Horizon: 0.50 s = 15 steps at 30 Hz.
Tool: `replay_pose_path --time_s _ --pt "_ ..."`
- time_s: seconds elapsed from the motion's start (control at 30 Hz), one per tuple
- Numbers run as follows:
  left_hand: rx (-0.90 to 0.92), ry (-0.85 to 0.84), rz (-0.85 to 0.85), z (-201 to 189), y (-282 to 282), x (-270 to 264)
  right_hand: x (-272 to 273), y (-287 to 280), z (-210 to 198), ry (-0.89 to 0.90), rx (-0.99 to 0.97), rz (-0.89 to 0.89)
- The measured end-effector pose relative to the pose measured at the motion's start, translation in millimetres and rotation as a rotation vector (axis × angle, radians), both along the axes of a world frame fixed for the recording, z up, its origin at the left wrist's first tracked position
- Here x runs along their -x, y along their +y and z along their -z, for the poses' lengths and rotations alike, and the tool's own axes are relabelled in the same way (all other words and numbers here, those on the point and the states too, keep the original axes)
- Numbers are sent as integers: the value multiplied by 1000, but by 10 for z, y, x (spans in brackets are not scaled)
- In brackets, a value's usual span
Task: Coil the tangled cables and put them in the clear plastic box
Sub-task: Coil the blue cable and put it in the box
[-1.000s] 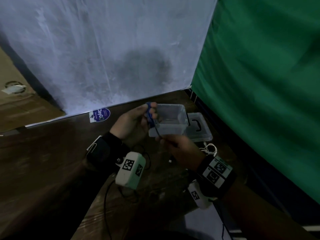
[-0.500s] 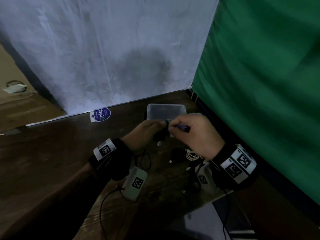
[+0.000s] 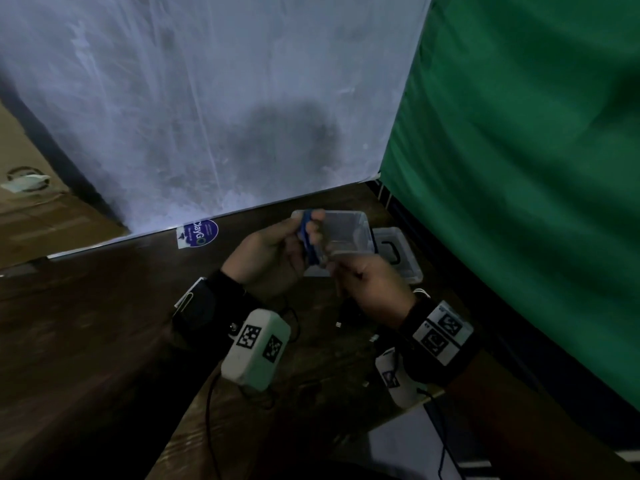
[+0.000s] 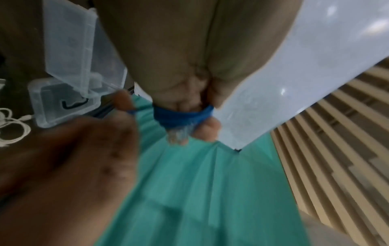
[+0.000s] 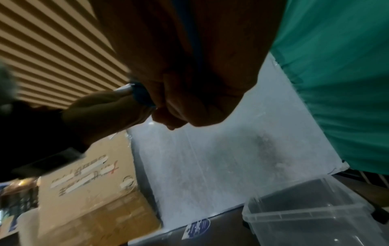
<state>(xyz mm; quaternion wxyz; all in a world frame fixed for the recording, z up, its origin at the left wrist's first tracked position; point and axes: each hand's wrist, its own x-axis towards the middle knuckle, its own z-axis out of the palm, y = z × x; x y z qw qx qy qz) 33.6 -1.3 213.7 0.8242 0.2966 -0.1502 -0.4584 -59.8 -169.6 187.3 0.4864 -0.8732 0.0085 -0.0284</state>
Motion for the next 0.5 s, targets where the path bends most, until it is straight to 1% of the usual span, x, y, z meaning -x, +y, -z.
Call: replay_pose_path --time_s 0.07,0.13,0.2,0.23,0.27,0.3,0.33,0.37,0.4,0.43,0.5 --pt "-8 25 -121 61 -5 -87 47 76 50 59 7 -82" --pt "-75 -17 -239 171 -31 -149 79 123 47 60 32 -109" --pt "-160 -81 -331 305 -50 -179 91 145 10 46 131 -160" --pt "-220 -135 -368 362 -58 -191 102 151 -25 39 185 -190" --pt "-321 -238 -408 416 -52 -210 117 149 -73 30 225 -210" --pt "-453 -401 -436 454 -46 -219 131 138 -131 14 249 -216" --pt "-576 -593 -434 473 -36 -219 137 120 -190 -14 266 -210" --pt "-662 -747 -400 496 -29 -211 135 94 -247 -51 278 -196" --pt "-714 -835 -345 492 -25 -181 128 60 -299 -92 289 -175" --pt "-732 -863 -283 476 -30 -143 108 9 -328 -133 296 -148" --pt "-692 -825 -176 436 -46 -48 61 -99 -369 -217 297 -86"
